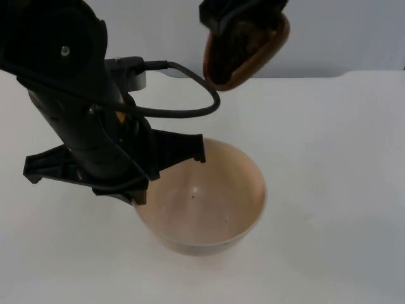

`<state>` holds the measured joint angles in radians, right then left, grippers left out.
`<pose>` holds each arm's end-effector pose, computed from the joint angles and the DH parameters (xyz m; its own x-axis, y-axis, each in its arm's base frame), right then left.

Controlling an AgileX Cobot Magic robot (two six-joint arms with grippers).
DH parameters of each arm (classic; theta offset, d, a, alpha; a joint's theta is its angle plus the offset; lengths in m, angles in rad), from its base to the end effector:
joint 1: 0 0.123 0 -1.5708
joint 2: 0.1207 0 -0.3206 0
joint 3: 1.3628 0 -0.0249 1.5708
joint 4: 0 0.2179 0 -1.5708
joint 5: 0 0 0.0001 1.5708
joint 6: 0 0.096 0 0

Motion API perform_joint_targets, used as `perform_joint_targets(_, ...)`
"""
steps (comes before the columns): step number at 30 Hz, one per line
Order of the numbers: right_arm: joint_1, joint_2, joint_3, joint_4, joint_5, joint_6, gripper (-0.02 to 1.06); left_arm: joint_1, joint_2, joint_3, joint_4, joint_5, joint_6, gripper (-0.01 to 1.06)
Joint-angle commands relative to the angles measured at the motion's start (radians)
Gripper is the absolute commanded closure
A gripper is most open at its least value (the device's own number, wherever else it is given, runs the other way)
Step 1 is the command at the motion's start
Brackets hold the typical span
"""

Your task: Pick up the bowl with the left hand and pour the coffee beans from the cup into the bowl with the right hand.

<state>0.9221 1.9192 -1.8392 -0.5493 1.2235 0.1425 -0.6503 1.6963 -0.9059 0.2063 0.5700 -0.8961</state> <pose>0.2767 0.2869 0.3587 -0.5171 -0.7727 -0.3683 -0.6101 0.6345 -0.4746 0.2366 -0.1667 0.2211 -0.9494 -0.1028 -0.2967 -0.0695 0.9902 -0.1208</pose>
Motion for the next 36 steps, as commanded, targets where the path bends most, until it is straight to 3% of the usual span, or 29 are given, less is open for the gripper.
perform_joint_targets(1, 0.010, 0.013, -0.001, -0.046, -0.002, 0.025, 1.04, -0.007, -0.003, -0.006, -0.010, -0.008, -0.010, 1.05)
perform_joint_targets(14, 0.010, 0.013, -0.001, -0.062, -0.002, 0.025, 1.04, -0.007, -0.003, -0.006, -0.010, -0.008, -0.010, 1.05)
perform_joint_targets(19, 0.010, 0.007, 0.077, -0.110, -0.002, 0.045, 1.04, -0.007, -0.003, -0.006, -0.010, -0.010, -0.010, 1.05)
perform_joint_targets(24, 0.028, 0.007, 0.122, -0.103, -0.002, 0.082, 1.04, -0.007, -0.003, -0.006, -0.020, -0.014, -0.010, 1.05)
perform_joint_targets(30, 0.113, 0.007, 0.122, -0.237, -0.002, 0.123, 1.04, -0.007, -0.003, -0.006, -0.025, -0.014, -0.010, 1.05)
perform_joint_targets(36, 0.149, 0.007, 0.122, -0.295, -0.002, 0.131, 1.04, -0.007, -0.003, -0.006, -0.025, -0.011, -0.010, 1.05)
